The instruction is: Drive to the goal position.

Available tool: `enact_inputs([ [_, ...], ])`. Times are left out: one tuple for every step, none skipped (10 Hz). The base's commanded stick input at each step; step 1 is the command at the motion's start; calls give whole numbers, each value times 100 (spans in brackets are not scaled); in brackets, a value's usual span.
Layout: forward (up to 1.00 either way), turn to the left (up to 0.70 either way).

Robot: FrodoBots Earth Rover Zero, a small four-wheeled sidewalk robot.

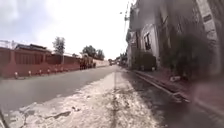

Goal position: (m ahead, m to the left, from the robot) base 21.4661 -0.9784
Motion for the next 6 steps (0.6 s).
enact_inputs([
  [70, 1],
  [70, 1],
  [70, 1],
  [70, 1],
  [70, 1],
  [70, 1],
])
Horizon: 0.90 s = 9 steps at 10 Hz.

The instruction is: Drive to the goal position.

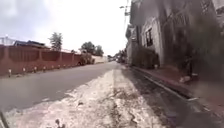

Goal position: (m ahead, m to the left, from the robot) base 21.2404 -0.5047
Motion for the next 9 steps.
enact_inputs([
  [70, 1],
  [70, 1],
  [70, 1],
  [70, 1],
  [70, 1],
  [70, 1],
  [70, 1],
  [70, 1],
  [70, 1],
])
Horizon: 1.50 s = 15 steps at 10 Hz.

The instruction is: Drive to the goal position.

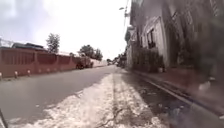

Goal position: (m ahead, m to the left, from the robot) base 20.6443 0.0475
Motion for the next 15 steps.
enact_inputs([
  [70, 1],
  [70, 1],
  [70, 1],
  [70, 1],
  [70, 1],
  [70, 1],
  [70, 1],
  [70, 1],
  [70, 1],
  [70, 1],
  [70, 1],
  [70, 1],
  [70, 1],
  [70, 1],
  [70, 1],
])
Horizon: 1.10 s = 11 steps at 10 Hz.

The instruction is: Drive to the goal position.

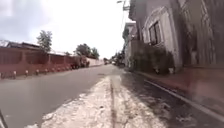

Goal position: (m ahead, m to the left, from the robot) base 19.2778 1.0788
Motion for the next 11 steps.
enact_inputs([
  [70, 1],
  [70, 1],
  [70, 1],
  [70, 1],
  [70, 1],
  [70, 1],
  [70, 1],
  [70, 1],
  [70, 1],
  [70, 1],
  [70, 1],
])
